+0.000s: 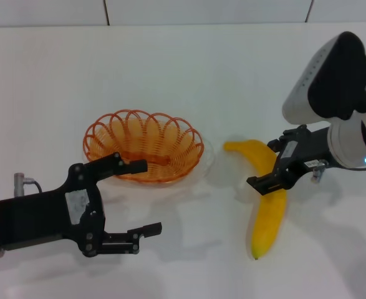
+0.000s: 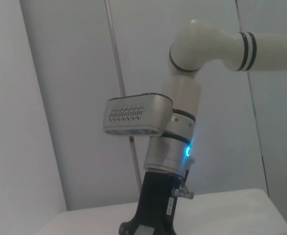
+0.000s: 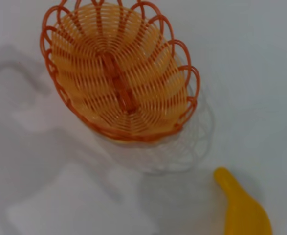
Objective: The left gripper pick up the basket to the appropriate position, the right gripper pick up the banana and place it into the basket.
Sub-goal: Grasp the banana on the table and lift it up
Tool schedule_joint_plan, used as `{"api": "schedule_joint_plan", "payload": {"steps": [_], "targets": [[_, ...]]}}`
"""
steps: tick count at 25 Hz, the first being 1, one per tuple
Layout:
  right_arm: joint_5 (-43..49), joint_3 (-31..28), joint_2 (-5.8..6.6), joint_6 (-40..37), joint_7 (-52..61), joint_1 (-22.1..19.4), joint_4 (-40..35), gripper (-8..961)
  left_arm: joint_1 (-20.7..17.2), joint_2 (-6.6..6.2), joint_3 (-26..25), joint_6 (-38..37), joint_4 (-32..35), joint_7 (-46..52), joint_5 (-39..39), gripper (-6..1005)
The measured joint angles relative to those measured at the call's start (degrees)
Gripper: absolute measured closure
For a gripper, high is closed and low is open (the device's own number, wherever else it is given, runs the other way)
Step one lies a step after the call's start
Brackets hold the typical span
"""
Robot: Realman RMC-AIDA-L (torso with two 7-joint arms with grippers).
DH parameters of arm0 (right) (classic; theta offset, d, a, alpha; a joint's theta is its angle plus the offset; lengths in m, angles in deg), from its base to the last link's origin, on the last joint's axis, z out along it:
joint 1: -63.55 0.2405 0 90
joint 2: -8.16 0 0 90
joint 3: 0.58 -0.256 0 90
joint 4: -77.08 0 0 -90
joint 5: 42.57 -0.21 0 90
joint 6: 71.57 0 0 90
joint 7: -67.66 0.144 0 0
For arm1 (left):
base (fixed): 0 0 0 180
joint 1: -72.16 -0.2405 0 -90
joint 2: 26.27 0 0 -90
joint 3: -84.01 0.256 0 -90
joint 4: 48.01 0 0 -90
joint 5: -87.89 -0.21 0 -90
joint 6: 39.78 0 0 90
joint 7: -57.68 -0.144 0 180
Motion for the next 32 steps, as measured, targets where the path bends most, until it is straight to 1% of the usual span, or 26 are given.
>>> {"api": "schedule_joint_plan", "payload": {"steps": [6, 10, 14, 22, 25, 32], "targets": [[0.8, 0.9, 0.01, -0.2, 1.8, 3.3, 1.5, 69, 0.5, 0.01, 0.1, 0.0, -0.1, 0.2, -0.3, 108], [1.5, 2.9, 0.06, -0.2, 2.3, 5.3, 2.5, 69, 0.5, 0.03, 0.1, 0.0, -0.1, 0.2, -0.4, 108], [3.6, 3.9, 0.09, -0.3, 3.1, 6.1, 2.7, 69, 0.7, 0.02, 0.1, 0.0, 0.0, 0.3, -0.4, 108], [4.5, 3.5, 0.09, 0.3, 4.3, 6.3, 2.6, 70, 0.2, -0.17, -0.5, 0.0, 0.2, 0.0, 0.3, 108], [4.5, 3.3, 0.09, 0.3, 4.4, 6.2, 2.6, 71, -0.2, -0.17, -2.0, 0.1, 0.2, 0.1, 1.5, 108], [6.3, 3.8, 0.09, 0.3, 5.5, 6.2, 2.9, 72, -1.8, -0.24, -7.8, 0.3, 0.1, 0.0, 2.0, 108]]}}
